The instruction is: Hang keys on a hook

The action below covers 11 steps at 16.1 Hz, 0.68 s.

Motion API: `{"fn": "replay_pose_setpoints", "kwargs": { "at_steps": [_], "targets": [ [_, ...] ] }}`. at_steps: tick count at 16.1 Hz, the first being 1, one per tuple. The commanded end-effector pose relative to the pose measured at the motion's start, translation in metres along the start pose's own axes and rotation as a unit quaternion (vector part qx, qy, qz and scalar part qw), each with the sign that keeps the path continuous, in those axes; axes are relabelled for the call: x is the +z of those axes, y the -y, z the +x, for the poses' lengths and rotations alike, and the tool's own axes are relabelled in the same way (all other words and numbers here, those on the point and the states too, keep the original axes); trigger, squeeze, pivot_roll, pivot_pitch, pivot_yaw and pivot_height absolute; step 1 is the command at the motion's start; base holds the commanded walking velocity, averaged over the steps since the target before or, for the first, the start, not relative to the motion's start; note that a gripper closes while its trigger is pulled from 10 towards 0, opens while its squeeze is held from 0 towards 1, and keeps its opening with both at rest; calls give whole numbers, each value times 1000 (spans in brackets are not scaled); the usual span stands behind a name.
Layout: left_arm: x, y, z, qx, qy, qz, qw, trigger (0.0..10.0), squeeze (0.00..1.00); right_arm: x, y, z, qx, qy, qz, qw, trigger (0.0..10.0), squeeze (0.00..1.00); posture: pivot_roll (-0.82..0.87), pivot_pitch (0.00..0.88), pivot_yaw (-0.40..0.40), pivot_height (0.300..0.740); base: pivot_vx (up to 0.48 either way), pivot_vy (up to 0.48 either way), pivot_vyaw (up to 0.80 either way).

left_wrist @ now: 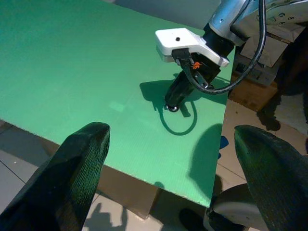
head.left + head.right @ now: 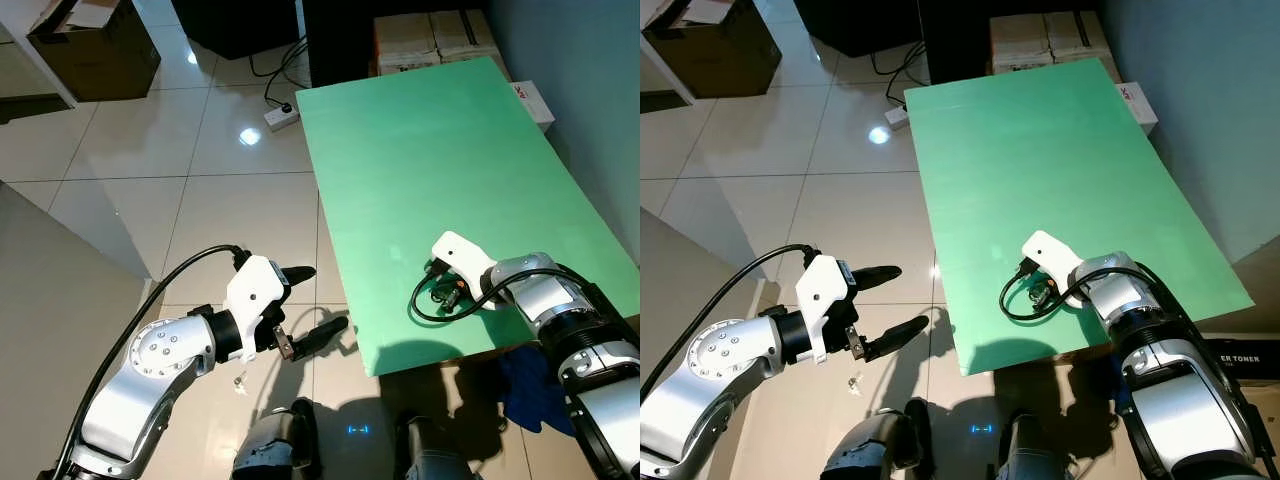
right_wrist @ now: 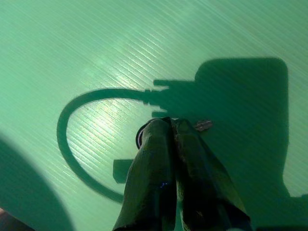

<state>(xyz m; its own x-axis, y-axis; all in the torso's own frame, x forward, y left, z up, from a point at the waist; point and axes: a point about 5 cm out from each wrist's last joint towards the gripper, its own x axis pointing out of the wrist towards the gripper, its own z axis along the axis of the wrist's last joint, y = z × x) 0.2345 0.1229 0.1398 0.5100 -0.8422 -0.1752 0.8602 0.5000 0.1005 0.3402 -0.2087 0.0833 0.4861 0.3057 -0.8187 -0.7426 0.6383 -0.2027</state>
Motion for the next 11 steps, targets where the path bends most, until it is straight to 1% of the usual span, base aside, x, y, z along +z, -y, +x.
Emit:
{"fn": "replay_pose_setpoints", "kwargs": {
  "at_steps": [1,4,7,9,11],
  "targets": [
    [0,2,-2,-6,-5,5,1000,10000,0,-2,-3,3,5,-5,2,1000,0,0,17,281,117,740,0,0,0],
    [0,2,-1,-6,-5,7,1000,10000,0,-1,0,-1,5,6,11,1000,0,0,16,275,116,740,0,0,0],
    [0,3,-2,-5,-4,5,1000,10000,0,5,7,-10,1,26,18,1000,0,0,10,268,112,740,0,0,0],
    [0,4,-2,-7,-5,5,1000,10000,0,12,13,-19,-6,43,17,999,0,0,8,265,116,740,0,0,0],
    [0,3,-2,-9,-6,6,1000,10000,0,15,15,-24,-8,52,15,998,0,0,6,264,120,740,0,0,0]
  ]
}}
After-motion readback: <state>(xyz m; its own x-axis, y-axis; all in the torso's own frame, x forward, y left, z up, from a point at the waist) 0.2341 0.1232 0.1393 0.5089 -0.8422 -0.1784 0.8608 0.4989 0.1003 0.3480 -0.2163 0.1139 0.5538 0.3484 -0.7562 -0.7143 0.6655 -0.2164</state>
